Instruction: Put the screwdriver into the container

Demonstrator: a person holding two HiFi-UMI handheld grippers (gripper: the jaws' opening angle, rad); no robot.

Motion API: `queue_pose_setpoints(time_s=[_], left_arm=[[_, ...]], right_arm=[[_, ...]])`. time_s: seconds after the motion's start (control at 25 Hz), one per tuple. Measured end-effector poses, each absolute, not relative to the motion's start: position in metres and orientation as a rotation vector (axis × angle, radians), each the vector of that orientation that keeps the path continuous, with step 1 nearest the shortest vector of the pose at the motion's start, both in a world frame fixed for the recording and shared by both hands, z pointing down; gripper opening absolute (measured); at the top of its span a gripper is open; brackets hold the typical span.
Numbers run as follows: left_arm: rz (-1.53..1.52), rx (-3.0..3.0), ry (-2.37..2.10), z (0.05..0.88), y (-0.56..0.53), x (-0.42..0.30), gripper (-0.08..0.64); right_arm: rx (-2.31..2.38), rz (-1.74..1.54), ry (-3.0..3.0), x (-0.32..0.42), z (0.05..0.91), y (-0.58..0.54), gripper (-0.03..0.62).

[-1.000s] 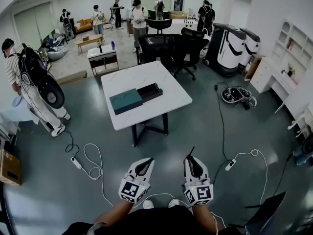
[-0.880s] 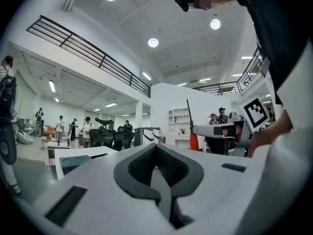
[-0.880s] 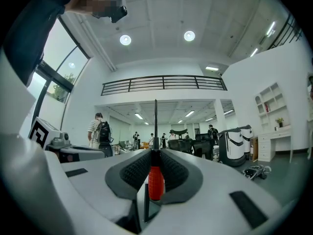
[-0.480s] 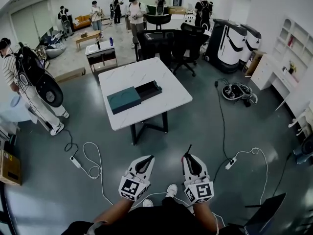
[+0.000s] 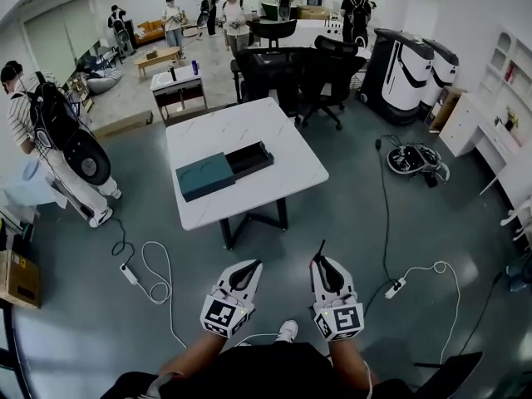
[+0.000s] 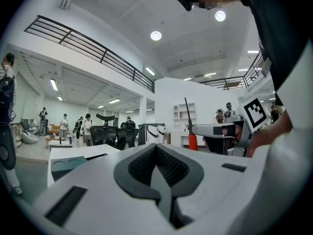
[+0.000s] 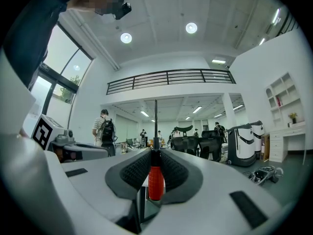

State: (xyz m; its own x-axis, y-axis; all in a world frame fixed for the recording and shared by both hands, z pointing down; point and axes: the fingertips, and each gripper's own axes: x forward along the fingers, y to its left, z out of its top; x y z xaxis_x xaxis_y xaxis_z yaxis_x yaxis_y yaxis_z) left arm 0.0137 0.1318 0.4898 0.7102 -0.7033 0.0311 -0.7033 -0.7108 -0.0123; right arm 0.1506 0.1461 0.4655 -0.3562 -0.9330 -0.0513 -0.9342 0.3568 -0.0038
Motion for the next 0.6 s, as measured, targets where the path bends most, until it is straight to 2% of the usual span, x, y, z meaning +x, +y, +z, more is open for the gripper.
queue_pose_setpoints(time_s=[0.32,0.6], left_arm=[[0.118,2.866,-1.243,0.492,0.099,0.055,0.006],[0.106,2.85,-1.305,0.491,0.081,0.062,0.006]], right_arm=[[-1.685,0.01,2.605,0.191,0.472,0.109,0.072],[-1.663,-0.006,2.606,0.204,0.473,0.086,0.072]])
